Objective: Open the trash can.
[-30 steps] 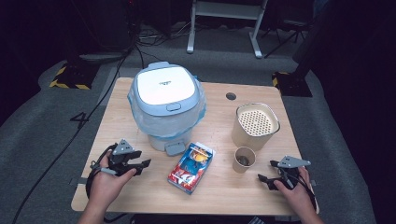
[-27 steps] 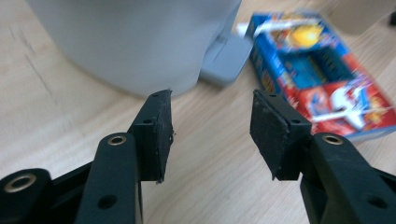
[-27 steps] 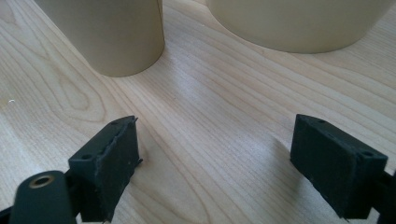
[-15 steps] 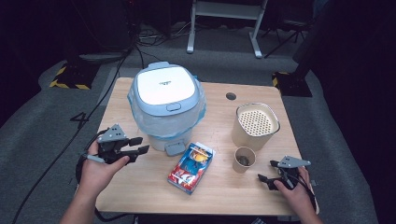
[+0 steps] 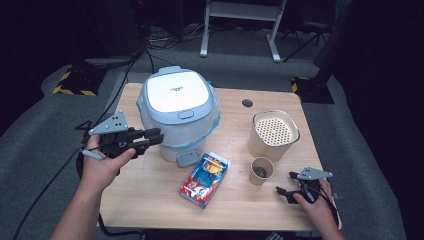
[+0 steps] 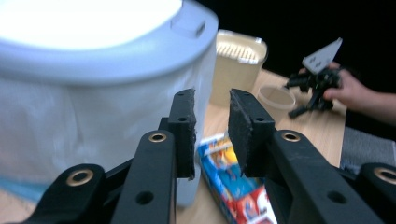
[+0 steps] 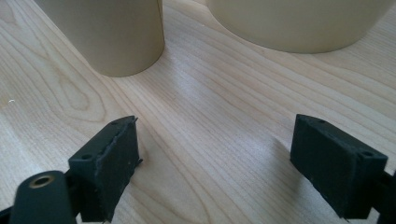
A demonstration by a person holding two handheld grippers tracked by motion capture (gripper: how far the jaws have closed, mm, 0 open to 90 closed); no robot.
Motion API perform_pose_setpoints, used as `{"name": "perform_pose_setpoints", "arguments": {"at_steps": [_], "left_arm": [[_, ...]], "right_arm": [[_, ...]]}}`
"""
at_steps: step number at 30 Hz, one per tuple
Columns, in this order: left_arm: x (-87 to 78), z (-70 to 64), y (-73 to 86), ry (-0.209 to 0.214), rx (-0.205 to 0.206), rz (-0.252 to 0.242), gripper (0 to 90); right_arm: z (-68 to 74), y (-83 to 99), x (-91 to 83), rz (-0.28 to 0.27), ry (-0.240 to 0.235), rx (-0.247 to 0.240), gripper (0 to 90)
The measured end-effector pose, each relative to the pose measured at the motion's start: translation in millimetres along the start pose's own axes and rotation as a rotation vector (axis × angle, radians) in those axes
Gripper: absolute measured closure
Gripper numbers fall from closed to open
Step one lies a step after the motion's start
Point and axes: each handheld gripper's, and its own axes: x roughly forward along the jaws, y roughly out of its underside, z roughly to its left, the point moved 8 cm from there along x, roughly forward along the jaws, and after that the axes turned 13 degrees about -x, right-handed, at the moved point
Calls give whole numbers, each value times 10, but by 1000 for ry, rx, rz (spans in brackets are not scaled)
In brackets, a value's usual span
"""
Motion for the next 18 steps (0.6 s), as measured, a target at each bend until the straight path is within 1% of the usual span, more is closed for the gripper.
{"name": "perform_pose_setpoints", "arguments": {"at_steps": [2,3,4,7,10,11,14,15,18], "left_arm": [[6,-18,-64,18,6,-23,744],[12,-35,-121,33,8,-37,765],[12,-35,-121,33,8,-37,772],[36,-65,-215,54,18,-50,789],[66,-69,-284,56,20,-57,809],[92,-63,-329,55,28,-58,820],[125,-61,-367,53,36,-51,831],[159,-62,-411,58,43,-51,838],[195,-66,-452,63,47,-50,857]], "right_arm": [[0,0,0,0,0,0,155],[-1,0,0,0,0,-1,155],[-1,0,0,0,0,-1,155],[-1,0,0,1,0,0,155],[-1,0,0,1,0,-1,155],[-1,0,0,0,1,0,155],[0,0,1,-1,0,0,155],[1,0,1,0,0,0,155],[1,0,1,-1,1,0,155]]}}
